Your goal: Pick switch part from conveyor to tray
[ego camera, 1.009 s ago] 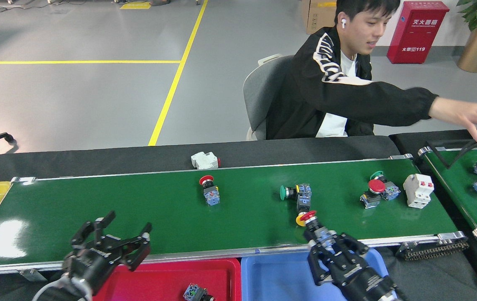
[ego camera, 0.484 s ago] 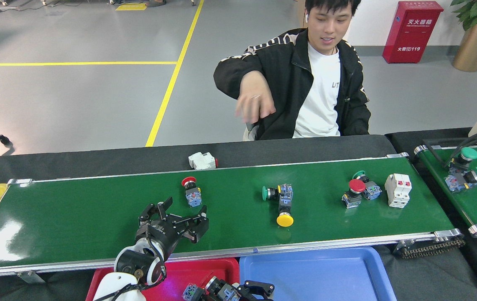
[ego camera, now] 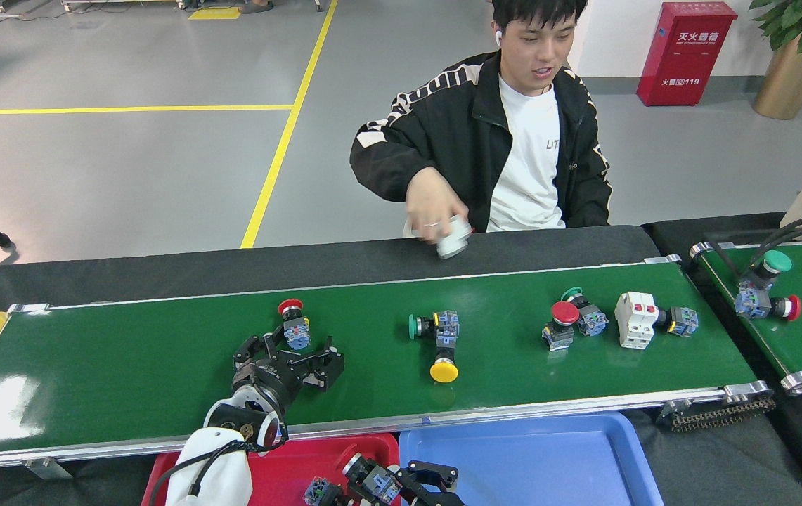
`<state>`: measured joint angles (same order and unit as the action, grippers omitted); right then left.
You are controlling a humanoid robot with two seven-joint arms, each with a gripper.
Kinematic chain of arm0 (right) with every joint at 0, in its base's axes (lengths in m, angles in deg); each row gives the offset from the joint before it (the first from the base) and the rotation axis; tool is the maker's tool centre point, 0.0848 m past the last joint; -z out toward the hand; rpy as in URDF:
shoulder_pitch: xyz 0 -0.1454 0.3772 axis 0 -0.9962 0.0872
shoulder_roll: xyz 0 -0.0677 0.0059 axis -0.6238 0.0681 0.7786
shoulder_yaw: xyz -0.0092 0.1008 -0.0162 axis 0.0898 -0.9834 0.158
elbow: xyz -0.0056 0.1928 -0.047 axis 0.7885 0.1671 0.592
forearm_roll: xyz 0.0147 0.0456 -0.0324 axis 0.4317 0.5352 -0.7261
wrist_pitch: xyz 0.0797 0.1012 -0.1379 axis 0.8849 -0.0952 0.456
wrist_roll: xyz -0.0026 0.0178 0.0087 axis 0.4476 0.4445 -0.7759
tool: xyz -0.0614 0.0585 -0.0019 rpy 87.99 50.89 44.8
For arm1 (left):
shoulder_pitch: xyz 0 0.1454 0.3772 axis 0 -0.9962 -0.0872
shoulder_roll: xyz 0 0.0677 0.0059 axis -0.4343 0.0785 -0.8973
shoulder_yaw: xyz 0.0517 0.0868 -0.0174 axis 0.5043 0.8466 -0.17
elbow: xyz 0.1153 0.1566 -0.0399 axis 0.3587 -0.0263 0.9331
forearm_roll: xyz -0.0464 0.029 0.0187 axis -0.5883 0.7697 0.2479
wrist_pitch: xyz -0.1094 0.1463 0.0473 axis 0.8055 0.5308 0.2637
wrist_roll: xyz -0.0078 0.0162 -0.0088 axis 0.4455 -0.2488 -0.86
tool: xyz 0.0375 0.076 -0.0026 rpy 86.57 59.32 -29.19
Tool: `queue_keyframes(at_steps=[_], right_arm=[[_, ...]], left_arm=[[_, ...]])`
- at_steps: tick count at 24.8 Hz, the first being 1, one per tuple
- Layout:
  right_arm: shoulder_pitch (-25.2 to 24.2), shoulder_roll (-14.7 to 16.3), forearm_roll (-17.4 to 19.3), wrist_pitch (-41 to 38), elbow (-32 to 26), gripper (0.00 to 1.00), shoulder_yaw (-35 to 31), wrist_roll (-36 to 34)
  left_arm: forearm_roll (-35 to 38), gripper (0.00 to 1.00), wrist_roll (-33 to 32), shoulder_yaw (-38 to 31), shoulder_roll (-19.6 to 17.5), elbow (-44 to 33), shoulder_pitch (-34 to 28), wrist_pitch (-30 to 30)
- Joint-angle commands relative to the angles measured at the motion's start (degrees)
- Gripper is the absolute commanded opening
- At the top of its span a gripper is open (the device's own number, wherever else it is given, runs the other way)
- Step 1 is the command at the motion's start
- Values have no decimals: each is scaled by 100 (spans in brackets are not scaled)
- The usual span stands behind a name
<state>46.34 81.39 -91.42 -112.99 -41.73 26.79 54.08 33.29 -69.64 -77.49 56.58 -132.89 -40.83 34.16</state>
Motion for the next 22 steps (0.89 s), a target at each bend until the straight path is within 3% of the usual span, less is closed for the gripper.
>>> queue_keyframes(at_steps=[1,2,3,4,5,8,10,15,18,22], right_arm=[[85,78,-3,-45,-101,13,-10,-352],[112,87,-29,-19,-101,13,-10,-405],[121,61,-126,8,-101,28,-10,-396],[121,-10,-187,60,-83,70,-19,-396],[121,-36,-214,148,-92,96,-19,-387],[129,-80,-187,175,-83,97,-19,-387],[129,-80,-178,175,-83,97,-19,-387],[182,-194,-161,315,-83,97,-124,-396],[261,-370,-161,1264,-101,97,-835,-396],[252,-265,-161,2038,-110,99,-1618,-431]], left_arm=[[-4,22,48,-19,-107,29,118,-51],[-31,15,48,-28,-151,38,118,-68],[-57,9,57,-28,-195,38,109,-77],[-75,6,74,-45,-221,38,109,-77],[-119,6,83,-72,-230,38,109,-77],[-417,6,83,-168,-353,-121,21,-235],[-681,6,83,-335,-643,-463,-84,-499],[-1112,6,74,-1117,-1249,-1421,-998,-1351],[-1191,7,65,-1820,-1302,-2370,-1876,-2107],[-1287,8,83,-2234,-1249,-3434,-2861,-3065]])
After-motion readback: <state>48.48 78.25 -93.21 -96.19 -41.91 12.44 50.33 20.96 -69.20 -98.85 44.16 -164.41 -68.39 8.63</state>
